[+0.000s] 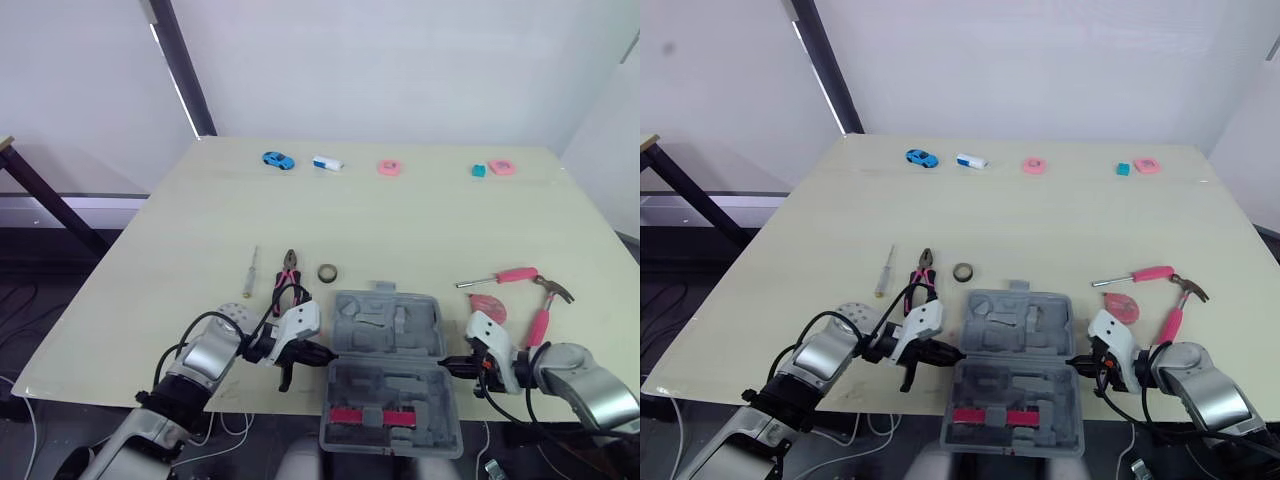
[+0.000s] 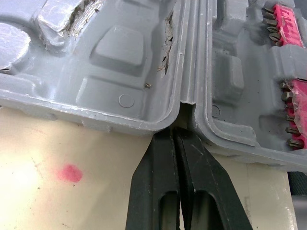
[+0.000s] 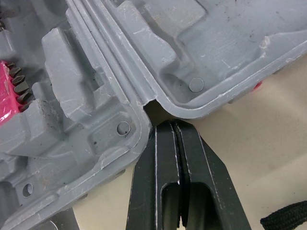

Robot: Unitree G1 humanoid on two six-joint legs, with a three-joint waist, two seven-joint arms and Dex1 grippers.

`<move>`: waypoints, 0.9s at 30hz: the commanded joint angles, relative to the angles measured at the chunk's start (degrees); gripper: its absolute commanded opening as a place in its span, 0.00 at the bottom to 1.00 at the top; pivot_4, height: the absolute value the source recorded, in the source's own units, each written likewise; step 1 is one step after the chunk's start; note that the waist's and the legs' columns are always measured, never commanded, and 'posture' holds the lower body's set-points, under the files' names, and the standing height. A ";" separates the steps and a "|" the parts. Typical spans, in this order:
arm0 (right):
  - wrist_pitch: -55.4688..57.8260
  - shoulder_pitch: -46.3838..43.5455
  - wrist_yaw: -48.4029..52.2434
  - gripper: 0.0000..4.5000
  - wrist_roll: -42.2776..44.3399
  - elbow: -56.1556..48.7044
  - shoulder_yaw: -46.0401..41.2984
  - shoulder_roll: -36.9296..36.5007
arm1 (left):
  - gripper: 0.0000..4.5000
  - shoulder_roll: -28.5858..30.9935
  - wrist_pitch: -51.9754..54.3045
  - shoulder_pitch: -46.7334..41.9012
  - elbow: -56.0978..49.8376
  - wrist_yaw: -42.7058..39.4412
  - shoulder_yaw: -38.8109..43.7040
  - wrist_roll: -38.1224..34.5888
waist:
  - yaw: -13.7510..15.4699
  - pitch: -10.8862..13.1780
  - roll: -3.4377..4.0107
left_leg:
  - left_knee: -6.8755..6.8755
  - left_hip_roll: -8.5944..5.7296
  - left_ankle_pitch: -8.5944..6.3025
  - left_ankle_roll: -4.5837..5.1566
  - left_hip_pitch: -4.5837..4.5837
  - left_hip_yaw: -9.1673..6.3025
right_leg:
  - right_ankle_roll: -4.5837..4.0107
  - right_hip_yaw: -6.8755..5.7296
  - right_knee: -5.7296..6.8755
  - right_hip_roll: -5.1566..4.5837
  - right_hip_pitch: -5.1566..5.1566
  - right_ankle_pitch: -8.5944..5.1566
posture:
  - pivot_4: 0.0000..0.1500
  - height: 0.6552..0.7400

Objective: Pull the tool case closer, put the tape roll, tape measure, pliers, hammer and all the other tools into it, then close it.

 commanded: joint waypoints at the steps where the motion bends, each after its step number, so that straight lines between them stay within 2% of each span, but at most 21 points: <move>1: -3.83 2.22 -1.01 0.00 0.55 0.76 -4.80 -1.32 | 0.02 2.56 1.28 2.36 -1.97 1.04 3.15 -1.43 | -0.04 0.00 0.00 | 0.00 0.00 0.00 0.00 0.00 0.00 | 0.00 0.00 0.00 0.00 0.00 0.00 | 1.00 1.00; 9: -20.34 10.85 -1.15 0.00 3.28 3.71 -15.37 0.79 | 0.02 4.62 -0.98 11.85 -8.25 1.91 15.61 -11.94 | -0.03 0.02 0.01 | -0.02 0.07 -0.01 0.00 -0.02 0.01 | 0.00 0.00 -0.07 -0.02 -0.01 0.00 | 1.00 1.00; 11: -24.37 14.64 -1.47 0.00 4.46 3.72 -19.40 1.71 | 0.02 4.67 -1.74 16.49 -9.74 3.26 21.41 -15.59 | -0.03 0.02 0.02 | -0.03 0.16 -0.01 0.00 -0.02 0.03 | 0.00 0.01 -0.08 -0.03 -0.01 0.00 | 1.00 1.00; 15: -28.96 20.52 -3.22 0.00 5.11 4.51 -25.00 3.08 | 0.02 4.66 -3.50 23.49 -10.39 6.16 28.50 -18.12 | 0.00 0.02 0.02 | -0.10 0.24 -0.01 0.00 0.00 0.05 | -0.02 0.01 -0.16 -0.06 0.00 -0.01 | 1.00 1.00; 20: -35.27 26.59 -0.27 0.00 12.02 8.96 -34.67 5.80 | 0.02 3.27 -4.38 30.25 -9.38 12.08 40.06 -22.23 | 0.01 0.02 0.02 | -0.10 0.26 -0.01 0.00 0.03 0.09 | -0.18 0.02 -0.17 -0.08 0.01 -0.10 | 1.00 1.00; 23: -35.94 27.89 1.63 0.00 16.01 11.20 -38.88 6.51 | 0.02 3.04 -4.23 32.64 -8.87 14.55 44.11 -23.38 | 0.06 0.02 0.01 | -0.12 0.27 -0.01 0.00 0.03 0.10 | -0.23 0.03 -0.19 -0.10 0.01 -0.13 | 1.00 1.00; 24: -35.41 28.00 1.65 0.00 17.88 12.91 -41.10 6.78 | 0.08 3.23 -4.97 33.69 -7.54 14.62 45.89 -23.54 | 0.05 0.01 0.02 | -0.12 0.27 -0.01 0.00 0.04 0.11 | -0.24 0.03 -0.19 -0.11 0.01 -0.14 | 1.00 1.00; 26: -35.23 28.39 2.73 0.11 20.03 16.87 -44.31 6.51 | 0.16 3.52 -6.23 35.54 -4.74 13.50 48.73 -24.49 | -0.05 -0.01 0.01 | -0.12 0.28 -0.01 0.00 0.11 0.16 | -0.25 0.06 -0.19 -0.13 0.05 -0.14 | 1.00 1.00; 27: -36.42 28.62 3.82 0.13 20.21 18.92 -45.39 6.24 | 0.20 3.58 -6.85 36.01 -3.24 13.82 49.76 -24.55 | -0.06 -0.01 0.01 | -0.13 0.28 -0.01 0.00 0.19 0.19 | -0.26 0.08 -0.20 -0.14 0.12 -0.14 | 1.00 1.00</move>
